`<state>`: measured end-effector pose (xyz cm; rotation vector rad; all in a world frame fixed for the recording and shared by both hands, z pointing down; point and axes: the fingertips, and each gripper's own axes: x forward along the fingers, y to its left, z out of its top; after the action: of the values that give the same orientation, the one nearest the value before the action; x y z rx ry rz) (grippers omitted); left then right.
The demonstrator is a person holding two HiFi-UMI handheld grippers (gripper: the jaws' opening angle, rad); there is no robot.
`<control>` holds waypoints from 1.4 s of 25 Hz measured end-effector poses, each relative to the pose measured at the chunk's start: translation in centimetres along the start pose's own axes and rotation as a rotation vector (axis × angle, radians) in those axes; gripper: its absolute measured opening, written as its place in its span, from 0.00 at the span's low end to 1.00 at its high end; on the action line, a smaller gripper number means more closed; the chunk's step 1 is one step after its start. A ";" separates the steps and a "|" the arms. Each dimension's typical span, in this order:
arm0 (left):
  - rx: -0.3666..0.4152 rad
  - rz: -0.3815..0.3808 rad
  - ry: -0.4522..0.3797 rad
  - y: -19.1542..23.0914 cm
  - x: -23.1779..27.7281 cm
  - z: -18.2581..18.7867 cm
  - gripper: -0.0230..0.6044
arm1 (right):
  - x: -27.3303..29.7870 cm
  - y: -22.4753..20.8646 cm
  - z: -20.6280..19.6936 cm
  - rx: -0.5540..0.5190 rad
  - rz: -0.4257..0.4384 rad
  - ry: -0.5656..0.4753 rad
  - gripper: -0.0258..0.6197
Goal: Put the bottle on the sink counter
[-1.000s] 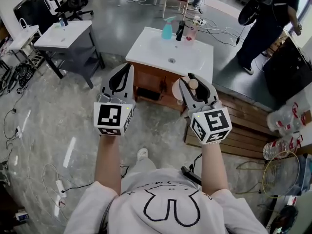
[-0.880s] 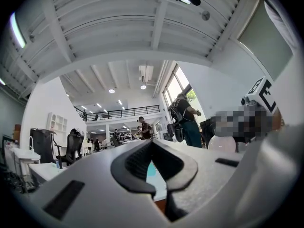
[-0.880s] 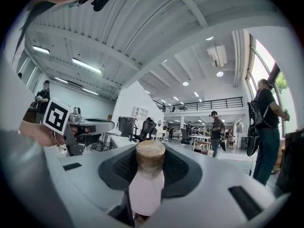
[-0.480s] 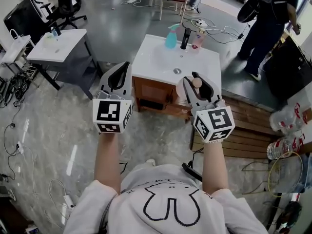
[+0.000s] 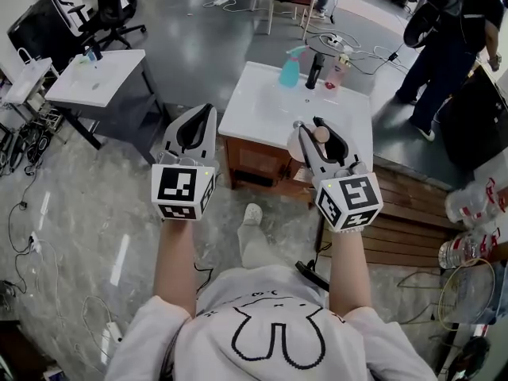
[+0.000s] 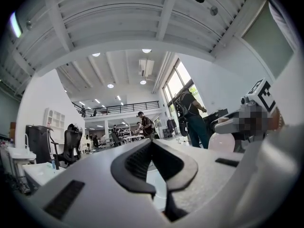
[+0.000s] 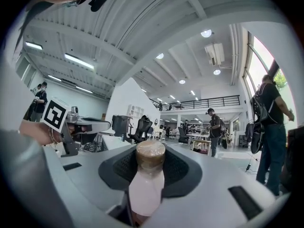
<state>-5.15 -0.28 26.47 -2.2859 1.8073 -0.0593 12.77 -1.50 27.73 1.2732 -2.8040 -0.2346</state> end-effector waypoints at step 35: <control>-0.022 -0.063 0.163 13.8 28.8 -11.8 0.05 | 34.3 -12.9 -10.7 0.225 0.029 0.216 0.26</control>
<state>-13.40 -32.79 32.09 -2.4166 1.8196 -0.2443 0.95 -36.90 35.73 1.2124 -2.7184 0.2134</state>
